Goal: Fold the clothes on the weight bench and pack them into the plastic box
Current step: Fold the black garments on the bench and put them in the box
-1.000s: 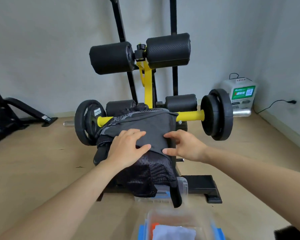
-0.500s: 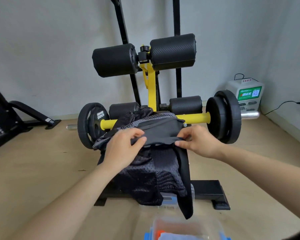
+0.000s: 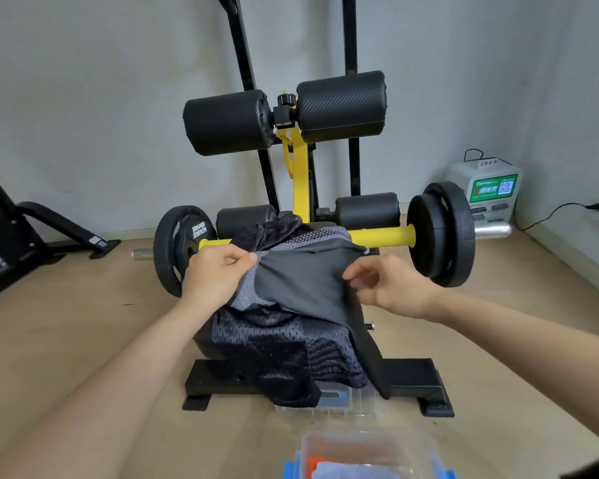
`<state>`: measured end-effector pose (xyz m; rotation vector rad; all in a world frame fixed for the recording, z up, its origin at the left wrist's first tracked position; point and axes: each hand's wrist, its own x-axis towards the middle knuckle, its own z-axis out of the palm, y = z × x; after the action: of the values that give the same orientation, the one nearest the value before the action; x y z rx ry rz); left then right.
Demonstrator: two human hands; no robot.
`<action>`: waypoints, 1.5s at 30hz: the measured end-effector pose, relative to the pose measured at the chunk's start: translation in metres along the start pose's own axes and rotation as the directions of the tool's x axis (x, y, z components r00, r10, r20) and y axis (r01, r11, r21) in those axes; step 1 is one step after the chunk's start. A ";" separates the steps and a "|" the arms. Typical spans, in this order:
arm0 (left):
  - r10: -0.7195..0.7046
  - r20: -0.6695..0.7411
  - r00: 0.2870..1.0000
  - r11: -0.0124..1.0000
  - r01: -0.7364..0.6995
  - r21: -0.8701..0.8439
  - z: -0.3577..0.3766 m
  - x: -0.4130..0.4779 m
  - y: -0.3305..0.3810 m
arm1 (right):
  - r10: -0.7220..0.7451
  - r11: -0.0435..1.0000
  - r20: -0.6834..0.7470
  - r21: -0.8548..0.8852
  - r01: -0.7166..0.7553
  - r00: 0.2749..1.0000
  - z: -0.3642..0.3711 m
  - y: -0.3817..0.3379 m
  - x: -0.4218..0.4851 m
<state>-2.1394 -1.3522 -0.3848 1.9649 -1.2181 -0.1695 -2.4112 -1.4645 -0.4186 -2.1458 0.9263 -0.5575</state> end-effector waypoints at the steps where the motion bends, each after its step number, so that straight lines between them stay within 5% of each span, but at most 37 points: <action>1: 0.008 0.026 1.000 0.994 -0.005 -0.111 0.001 -0.001 0.006 | -0.023 0.998 -0.021 0.051 0.024 1.000 0.002 -0.006 -0.001; 10: 0.050 0.274 0.961 0.819 0.117 -0.561 0.016 -0.027 0.055 | -0.275 0.953 -0.075 0.115 0.282 0.959 0.019 -0.047 -0.009; 15: 0.182 0.403 0.897 0.751 0.138 -0.645 0.021 -0.034 0.066 | -0.174 0.938 -0.155 0.275 0.212 0.972 -0.007 -0.038 -0.008; 19: 0.261 0.441 0.859 0.815 0.049 -0.577 0.029 -0.040 0.074 | -0.048 0.882 -0.174 0.455 0.124 0.984 -0.033 -0.031 -0.016; 31: 0.248 0.334 0.909 0.730 0.051 -0.682 0.065 -0.050 0.124 | 0.129 0.938 -0.207 0.343 -0.051 0.970 -0.075 -0.003 -0.056; 34: 0.250 0.305 0.919 0.745 0.019 -0.667 0.070 -0.053 0.136 | 0.126 0.940 -0.295 0.340 -0.019 0.947 -0.084 -0.002 -0.062; 39: 0.224 0.263 0.938 0.761 0.000 -0.648 0.075 -0.058 0.148 | 0.009 0.940 -0.118 0.340 0.032 0.993 -0.073 -0.018 -0.081; 45: 0.254 0.302 0.919 0.768 -0.002 -0.641 0.075 -0.061 0.149 | 0.032 0.883 -0.198 0.464 0.064 0.980 -0.057 -0.014 -0.076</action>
<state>-2.3121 -1.3770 -0.3499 1.2728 -1.3086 -0.8110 -2.4898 -1.4258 -0.3787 -1.6795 0.7799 -0.9195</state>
